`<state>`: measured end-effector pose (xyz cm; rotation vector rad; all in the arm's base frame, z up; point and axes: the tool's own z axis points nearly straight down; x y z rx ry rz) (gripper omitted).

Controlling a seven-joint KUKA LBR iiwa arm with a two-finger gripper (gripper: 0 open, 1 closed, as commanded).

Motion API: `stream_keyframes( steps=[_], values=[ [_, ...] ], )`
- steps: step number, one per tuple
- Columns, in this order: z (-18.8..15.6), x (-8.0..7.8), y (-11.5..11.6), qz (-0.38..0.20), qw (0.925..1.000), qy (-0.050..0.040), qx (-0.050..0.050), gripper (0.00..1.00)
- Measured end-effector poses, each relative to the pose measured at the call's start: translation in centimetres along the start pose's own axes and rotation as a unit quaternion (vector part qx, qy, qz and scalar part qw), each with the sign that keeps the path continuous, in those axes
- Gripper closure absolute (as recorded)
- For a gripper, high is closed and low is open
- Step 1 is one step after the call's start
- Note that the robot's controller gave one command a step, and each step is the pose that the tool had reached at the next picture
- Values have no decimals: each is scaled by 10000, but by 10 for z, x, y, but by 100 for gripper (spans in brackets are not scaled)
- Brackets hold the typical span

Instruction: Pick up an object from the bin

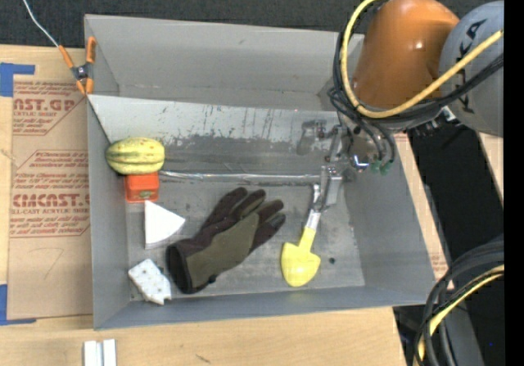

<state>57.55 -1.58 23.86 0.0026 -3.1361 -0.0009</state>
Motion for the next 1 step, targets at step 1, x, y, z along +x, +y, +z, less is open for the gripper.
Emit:
stream_keyframes(
  steps=[1],
  values=[
    [-5,-1,0,1,10000,-41,1,0]
  ],
)
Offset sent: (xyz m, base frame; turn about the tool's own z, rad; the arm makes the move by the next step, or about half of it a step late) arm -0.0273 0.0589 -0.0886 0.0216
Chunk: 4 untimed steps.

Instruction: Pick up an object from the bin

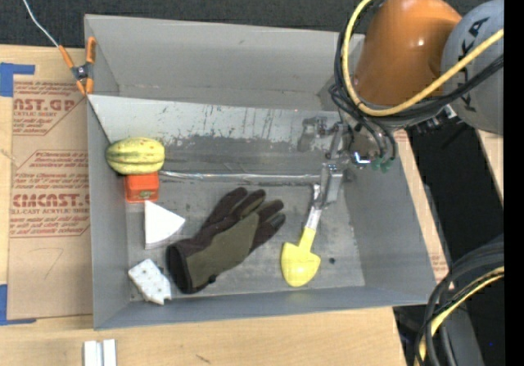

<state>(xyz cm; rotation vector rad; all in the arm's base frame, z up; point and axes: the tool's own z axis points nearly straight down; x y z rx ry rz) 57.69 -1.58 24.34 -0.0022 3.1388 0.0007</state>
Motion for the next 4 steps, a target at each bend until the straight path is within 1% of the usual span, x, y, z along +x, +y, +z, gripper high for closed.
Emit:
stream_keyframes(
  steps=[1,2,3,4],
  values=[
    [64,19,41,84,10000,1,-6,0],
    [97,18,59,473,9989,35,-7,0],
    [138,3,71,435,9991,-22,-9,0],
    [163,-8,78,900,9959,26,-13,100]
  ],
)
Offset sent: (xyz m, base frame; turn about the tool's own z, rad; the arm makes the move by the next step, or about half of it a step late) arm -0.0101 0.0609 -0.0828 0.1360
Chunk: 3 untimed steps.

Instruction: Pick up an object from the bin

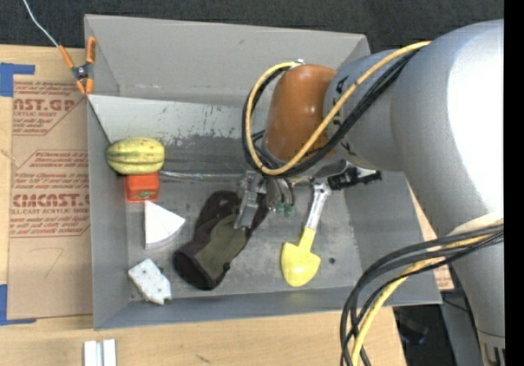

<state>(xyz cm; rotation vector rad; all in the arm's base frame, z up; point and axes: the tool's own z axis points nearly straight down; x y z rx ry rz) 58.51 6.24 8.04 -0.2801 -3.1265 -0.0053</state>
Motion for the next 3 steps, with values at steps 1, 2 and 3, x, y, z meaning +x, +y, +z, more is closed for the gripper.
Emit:
stream_keyframes(
  steps=[1,2,3],
  values=[
    [0,0,0,0,10000,0,1,100],
    [-79,13,-3,-57,10000,18,-1,100],
    [-61,4,7,-37,10000,-23,-5,100]
  ],
)
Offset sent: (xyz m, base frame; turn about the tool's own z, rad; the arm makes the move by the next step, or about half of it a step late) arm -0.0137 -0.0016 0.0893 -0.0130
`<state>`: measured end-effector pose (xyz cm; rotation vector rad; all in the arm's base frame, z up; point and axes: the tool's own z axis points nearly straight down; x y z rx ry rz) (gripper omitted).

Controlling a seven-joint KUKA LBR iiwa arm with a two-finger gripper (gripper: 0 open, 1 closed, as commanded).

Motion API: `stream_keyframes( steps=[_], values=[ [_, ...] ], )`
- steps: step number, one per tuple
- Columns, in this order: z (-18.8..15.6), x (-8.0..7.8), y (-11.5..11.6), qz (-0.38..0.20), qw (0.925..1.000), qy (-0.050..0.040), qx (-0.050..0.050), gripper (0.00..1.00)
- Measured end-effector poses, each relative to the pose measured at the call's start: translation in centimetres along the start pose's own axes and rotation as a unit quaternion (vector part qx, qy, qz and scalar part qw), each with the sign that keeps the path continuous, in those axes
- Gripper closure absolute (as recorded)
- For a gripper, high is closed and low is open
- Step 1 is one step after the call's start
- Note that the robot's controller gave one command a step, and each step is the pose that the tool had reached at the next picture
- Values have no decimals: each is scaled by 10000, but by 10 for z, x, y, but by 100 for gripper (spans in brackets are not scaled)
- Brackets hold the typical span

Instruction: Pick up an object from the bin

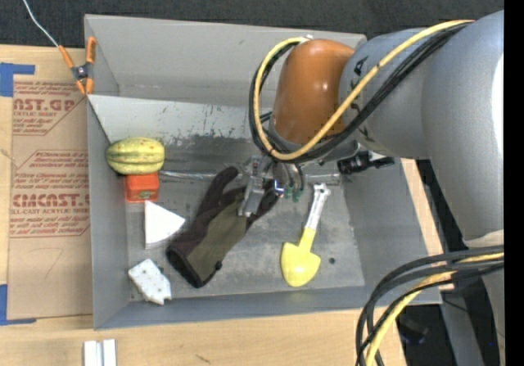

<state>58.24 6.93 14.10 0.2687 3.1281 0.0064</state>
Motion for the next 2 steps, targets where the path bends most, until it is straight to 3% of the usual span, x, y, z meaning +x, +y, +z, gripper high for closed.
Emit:
stream_keyframes(
  steps=[1,2],
  values=[
    [-53,11,-7,18,10000,53,7,100],
    [-115,9,-7,37,10000,2,-9,100]
  ],
)
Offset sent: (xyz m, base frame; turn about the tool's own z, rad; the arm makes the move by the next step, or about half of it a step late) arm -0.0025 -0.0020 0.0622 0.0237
